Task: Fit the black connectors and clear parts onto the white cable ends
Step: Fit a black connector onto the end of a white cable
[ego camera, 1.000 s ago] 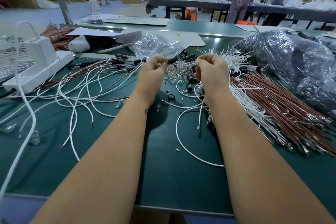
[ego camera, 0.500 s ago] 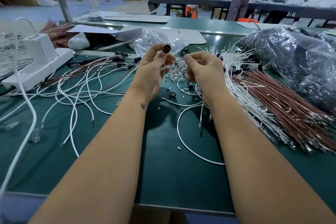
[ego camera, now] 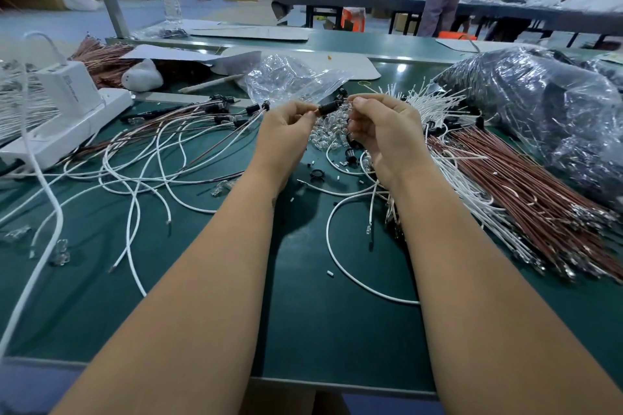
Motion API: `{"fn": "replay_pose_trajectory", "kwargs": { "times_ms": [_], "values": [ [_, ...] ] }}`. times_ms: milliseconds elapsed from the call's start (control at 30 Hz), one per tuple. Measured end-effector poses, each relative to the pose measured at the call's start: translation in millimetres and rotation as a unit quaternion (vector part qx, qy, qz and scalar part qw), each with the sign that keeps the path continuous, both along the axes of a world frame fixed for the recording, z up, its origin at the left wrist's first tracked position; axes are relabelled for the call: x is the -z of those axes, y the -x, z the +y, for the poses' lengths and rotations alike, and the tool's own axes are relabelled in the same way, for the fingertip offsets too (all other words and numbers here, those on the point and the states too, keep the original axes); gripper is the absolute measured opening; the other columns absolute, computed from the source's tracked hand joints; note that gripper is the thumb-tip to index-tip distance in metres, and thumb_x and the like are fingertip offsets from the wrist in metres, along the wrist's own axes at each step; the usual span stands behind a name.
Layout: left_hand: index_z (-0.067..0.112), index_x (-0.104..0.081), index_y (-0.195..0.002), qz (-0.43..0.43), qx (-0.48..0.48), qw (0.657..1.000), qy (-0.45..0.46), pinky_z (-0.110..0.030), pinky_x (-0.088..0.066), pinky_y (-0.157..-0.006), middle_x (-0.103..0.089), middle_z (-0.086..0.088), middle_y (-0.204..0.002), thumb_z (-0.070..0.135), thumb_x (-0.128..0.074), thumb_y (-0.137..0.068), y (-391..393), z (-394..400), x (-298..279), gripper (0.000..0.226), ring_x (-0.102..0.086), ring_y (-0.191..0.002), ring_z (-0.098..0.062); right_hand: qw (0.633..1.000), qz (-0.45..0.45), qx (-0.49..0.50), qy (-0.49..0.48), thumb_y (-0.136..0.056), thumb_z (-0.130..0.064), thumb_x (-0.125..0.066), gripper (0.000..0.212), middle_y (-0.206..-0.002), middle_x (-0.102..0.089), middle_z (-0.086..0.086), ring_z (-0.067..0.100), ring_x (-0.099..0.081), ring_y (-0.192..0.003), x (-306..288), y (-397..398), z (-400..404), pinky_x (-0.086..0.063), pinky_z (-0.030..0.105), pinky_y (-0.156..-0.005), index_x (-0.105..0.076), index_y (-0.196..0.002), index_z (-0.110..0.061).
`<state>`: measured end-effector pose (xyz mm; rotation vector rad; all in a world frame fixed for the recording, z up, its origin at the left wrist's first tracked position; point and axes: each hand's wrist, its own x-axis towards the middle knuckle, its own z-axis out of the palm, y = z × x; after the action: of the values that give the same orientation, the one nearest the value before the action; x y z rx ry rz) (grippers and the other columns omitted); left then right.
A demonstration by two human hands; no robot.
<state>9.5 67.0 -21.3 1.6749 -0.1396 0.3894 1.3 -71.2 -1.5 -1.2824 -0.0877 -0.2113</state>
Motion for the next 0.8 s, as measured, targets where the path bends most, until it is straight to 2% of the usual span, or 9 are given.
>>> {"fn": "replay_pose_trajectory", "kwargs": {
  "times_ms": [300, 600, 733, 800],
  "values": [
    [0.015, -0.066, -0.087, -0.003, -0.001, 1.0, -0.027, -0.01, -0.031, -0.05, -0.049, 0.0, -0.066, 0.007, -0.055, -0.094, 3.3, -1.4, -2.7, 0.015, -0.039, -0.057, -0.006, 0.997, 0.007, 0.029, 0.064, -0.089, -0.004, -0.062, 0.01, -0.065, -0.062, 0.001, 0.011, -0.056, -0.055, 3.9, -4.6, -0.4, -0.05, 0.023, -0.059, -0.065, -0.083, -0.01],
    [0.019, -0.066, -0.081, 0.008, 0.018, 0.999, -0.028, -0.015, -0.035, -0.058, -0.052, -0.004, -0.07, 0.009, -0.057, -0.093, 1.6, -0.1, -1.0, 0.018, -0.043, -0.066, -0.012, 0.995, 0.008, 0.046, 0.091, -0.088, -0.003, -0.062, 0.01, -0.07, -0.063, 0.004, 0.011, -0.057, -0.057, 5.5, -6.5, -2.6, -0.052, 0.024, -0.061, -0.065, -0.082, -0.011],
    [0.016, -0.068, -0.083, 0.002, 0.031, 0.999, -0.026, -0.005, -0.041, -0.06, -0.058, 0.008, -0.066, 0.013, -0.064, -0.089, 1.4, 0.3, -0.8, 0.008, -0.051, -0.057, 0.007, 0.995, 0.008, 0.046, 0.089, -0.088, -0.002, -0.062, 0.01, -0.071, -0.063, 0.005, 0.013, -0.057, -0.06, 5.7, -6.6, -3.8, -0.052, 0.025, -0.061, -0.066, -0.083, -0.01],
    [0.015, -0.068, -0.083, -0.008, 0.029, 0.999, -0.029, -0.004, -0.04, -0.058, -0.058, 0.012, -0.063, 0.013, -0.065, -0.089, 1.1, 0.3, 0.3, 0.007, -0.052, -0.055, 0.009, 0.995, 0.008, 0.047, 0.09, -0.088, -0.003, -0.063, 0.011, -0.071, -0.063, 0.006, 0.014, -0.058, -0.061, 6.2, -6.5, -5.2, -0.051, 0.024, -0.061, -0.066, -0.081, -0.011]
  ]
}}
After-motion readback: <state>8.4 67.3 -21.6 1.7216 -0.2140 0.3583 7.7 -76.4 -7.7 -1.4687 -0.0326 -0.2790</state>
